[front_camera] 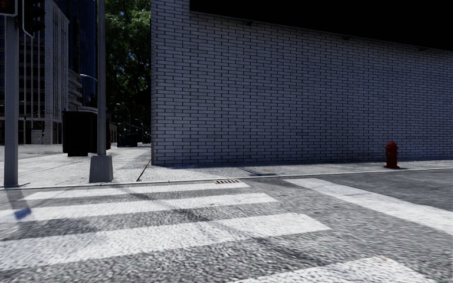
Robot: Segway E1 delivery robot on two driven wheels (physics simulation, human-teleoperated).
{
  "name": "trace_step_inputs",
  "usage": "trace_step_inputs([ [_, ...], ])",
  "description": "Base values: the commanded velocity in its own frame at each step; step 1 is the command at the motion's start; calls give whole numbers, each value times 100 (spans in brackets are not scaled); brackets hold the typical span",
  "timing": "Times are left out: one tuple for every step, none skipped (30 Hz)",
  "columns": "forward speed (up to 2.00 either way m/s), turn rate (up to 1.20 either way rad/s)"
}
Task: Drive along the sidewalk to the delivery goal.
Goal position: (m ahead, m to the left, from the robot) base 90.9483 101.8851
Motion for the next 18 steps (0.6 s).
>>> trace_step_inputs([
  [0, 0],
  [0, 0],
  [0, 0],
  [0, 0],
  [0, 0],
  [0, 0],
  [0, 0],
  [0, 0],
  [0, 0],
  [0, 0],
  [0, 0],
  [0, 0],
  [0, 0],
  [0, 0],
  [0, 0],
  [0, 0],
  [0, 0],
  [0, 0],
])
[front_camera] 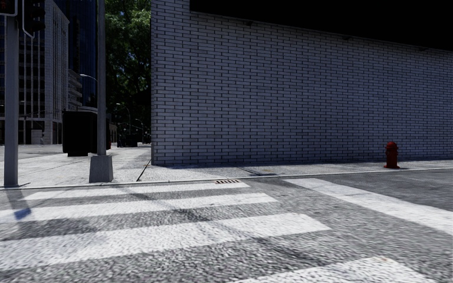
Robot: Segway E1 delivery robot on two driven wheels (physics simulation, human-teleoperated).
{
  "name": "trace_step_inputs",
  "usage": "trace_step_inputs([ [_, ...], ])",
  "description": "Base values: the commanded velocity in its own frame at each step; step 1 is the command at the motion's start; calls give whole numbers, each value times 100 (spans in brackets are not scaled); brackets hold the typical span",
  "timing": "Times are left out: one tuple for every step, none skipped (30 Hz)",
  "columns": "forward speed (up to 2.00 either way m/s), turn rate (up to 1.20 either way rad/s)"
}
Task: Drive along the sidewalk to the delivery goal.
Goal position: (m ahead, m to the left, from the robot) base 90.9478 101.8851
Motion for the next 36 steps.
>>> trace_step_inputs([
  [0, 0],
  [0, 0],
  [0, 0],
  [0, 0],
  [0, 0],
  [0, 0],
  [0, 0],
  [0, 0],
  [0, 0],
  [0, 0],
  [0, 0],
  [0, 0],
  [3, 0],
  [3, 0],
  [0, 0],
  [0, 0],
  [0, 0],
  [0, 0],
  [0, 5],
  [0, 9],
  [0, 9],
  [9, 11],
  [27, 11],
  [41, 11],
  [41, 11],
  [64, 11],
  [74, 12],
  [76, 12],
  [76, 12],
  [76, 12],
  [77, 12],
  [77, 12],
  [77, 12],
  [77, 12],
  [78, 12],
  [78, 12],
])
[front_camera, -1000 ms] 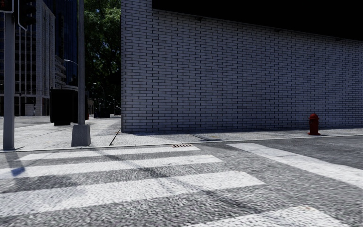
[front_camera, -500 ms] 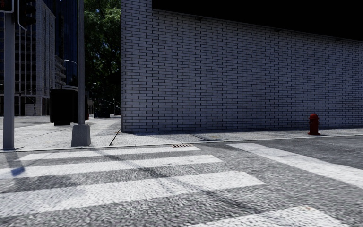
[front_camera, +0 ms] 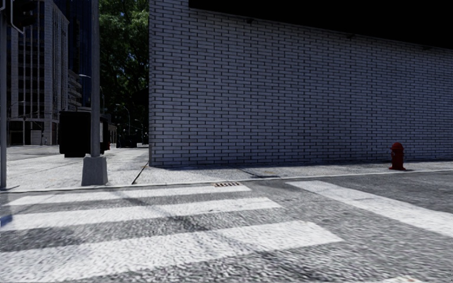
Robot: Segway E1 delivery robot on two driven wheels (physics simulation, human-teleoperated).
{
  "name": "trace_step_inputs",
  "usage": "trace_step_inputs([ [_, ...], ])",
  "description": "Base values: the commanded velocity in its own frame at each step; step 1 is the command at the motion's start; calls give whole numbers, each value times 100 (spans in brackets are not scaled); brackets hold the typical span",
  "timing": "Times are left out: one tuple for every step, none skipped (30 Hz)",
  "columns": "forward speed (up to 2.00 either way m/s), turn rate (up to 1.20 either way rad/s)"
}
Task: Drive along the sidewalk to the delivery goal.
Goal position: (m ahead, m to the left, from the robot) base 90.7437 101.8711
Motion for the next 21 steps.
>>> trace_step_inputs([
  [87, 13],
  [91, 14],
  [96, 20],
  [96, 20],
  [104, 23],
  [105, 23],
  [106, 24],
  [106, 24],
  [106, 24],
  [108, 24],
  [108, 24],
  [109, 24],
  [110, 24],
  [110, 24],
  [110, 24],
  [110, 24],
  [110, 25],
  [110, 25],
  [110, 25],
  [110, 26],
  [110, 28],
])
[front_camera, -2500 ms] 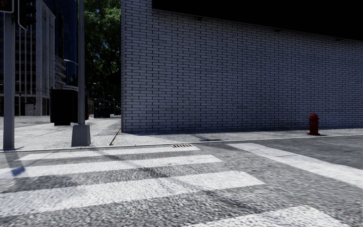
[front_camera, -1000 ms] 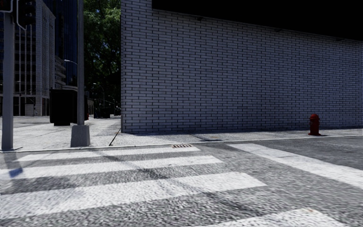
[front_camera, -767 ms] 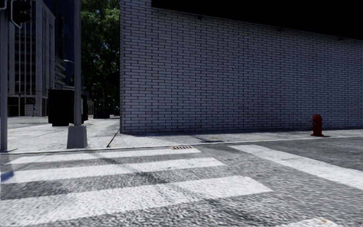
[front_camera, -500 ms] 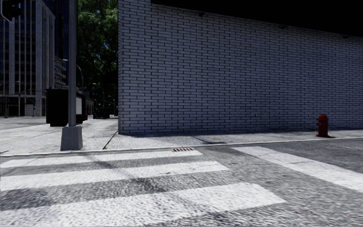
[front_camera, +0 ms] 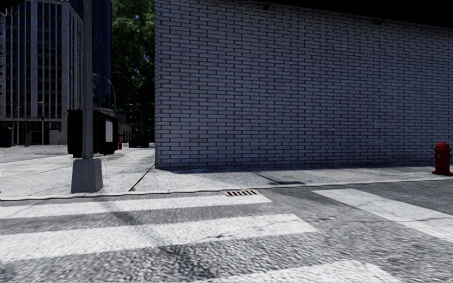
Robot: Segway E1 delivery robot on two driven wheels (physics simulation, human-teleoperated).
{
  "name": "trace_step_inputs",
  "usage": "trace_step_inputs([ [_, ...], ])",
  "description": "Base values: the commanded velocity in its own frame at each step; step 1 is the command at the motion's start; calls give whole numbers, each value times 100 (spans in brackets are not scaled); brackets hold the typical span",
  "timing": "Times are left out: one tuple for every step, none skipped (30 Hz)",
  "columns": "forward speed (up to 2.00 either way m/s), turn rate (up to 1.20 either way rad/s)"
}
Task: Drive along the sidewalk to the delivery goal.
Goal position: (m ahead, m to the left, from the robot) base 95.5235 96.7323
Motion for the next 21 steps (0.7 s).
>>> trace_step_inputs([
  [110, 28],
  [110, 28],
  [110, 29],
  [110, 29],
  [110, 29],
  [110, 29],
  [110, 29],
  [110, 29],
  [110, 29],
  [110, 29],
  [110, 29],
  [110, 29],
  [110, 29],
  [110, 29],
  [110, 29],
  [110, 29],
  [110, 29],
  [110, 29],
  [110, 29],
  [110, 29],
  [111, 29],
])
